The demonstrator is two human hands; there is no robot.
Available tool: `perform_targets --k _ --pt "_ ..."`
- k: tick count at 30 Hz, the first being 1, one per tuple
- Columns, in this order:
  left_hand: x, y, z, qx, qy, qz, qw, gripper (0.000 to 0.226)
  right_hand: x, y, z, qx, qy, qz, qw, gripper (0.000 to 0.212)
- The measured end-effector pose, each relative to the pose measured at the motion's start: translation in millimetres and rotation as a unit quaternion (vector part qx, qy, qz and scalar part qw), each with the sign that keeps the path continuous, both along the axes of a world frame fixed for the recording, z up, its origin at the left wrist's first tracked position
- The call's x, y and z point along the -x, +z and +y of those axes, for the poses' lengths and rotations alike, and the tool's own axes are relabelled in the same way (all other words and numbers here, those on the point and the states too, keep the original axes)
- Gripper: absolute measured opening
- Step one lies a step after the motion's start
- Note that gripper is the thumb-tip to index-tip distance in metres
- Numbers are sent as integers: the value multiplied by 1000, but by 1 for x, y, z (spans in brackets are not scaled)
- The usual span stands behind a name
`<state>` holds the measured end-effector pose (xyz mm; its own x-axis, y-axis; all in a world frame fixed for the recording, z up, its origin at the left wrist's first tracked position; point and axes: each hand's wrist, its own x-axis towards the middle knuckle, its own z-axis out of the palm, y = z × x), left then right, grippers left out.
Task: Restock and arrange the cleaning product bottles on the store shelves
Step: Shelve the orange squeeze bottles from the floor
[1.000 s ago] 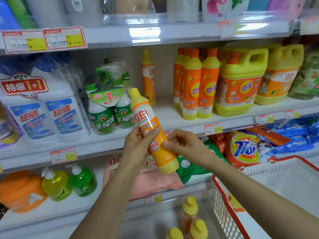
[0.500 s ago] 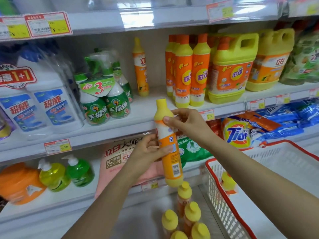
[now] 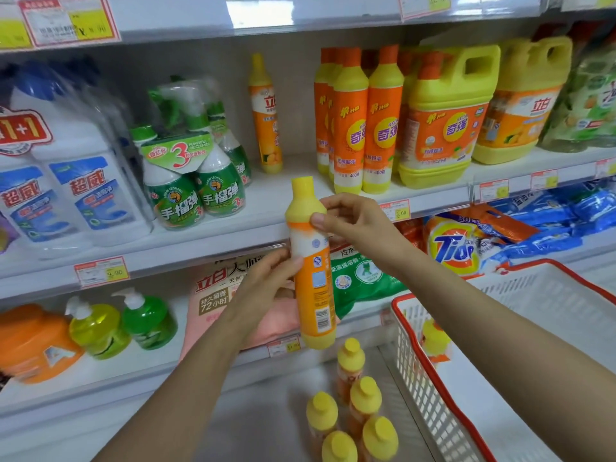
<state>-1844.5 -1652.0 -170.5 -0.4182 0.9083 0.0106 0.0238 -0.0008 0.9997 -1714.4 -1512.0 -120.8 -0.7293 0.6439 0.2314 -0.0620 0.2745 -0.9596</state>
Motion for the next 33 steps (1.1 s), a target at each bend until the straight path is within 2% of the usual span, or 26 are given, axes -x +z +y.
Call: perform_targets --k 4,8,10,12,14,15,17,18,20,22,25,30,33 --pt "0 -3 -4 4 -73 -35 997 38 -2 -10 4 56 52 32 997 33" --pt "-4 -4 1 13 19 -1 1000 55 3 -8 3 65 50 1 997 41" --pt "-5 -4 3 49 104 92 989 63 4 -1 1 29 18 -31 999 48" --pt "-9 -3 2 97 177 238 950 57 10 -4 1 -11 -16 -36 999 50" --pt "-10 -2 1 110 177 299 931 53 14 -12 1 -16 -12 -13 1000 47" --pt "-6 -3 0 104 151 280 942 53 14 -16 2 -8 3 -3 1000 44" --pt "7 -3 -2 74 81 181 977 57 12 -21 6 8 38 11 999 41" --pt "11 -4 -4 56 54 136 988 59 11 -23 7 9 55 10 998 41" --pt "15 -7 -6 23 32 99 994 56 10 -29 6 -8 83 -3 997 44" --pt "14 -10 -4 -5 25 98 995 46 12 -36 2 -41 98 -16 994 46" --pt "18 -23 0 -2 27 109 994 46 15 -49 0 -55 119 -42 990 52" --pt "21 -65 -5 84 61 147 984 50 14 -72 1 -68 161 -150 973 52" --pt "15 -98 -13 152 66 204 965 62 7 -90 11 -93 140 -206 964 42"
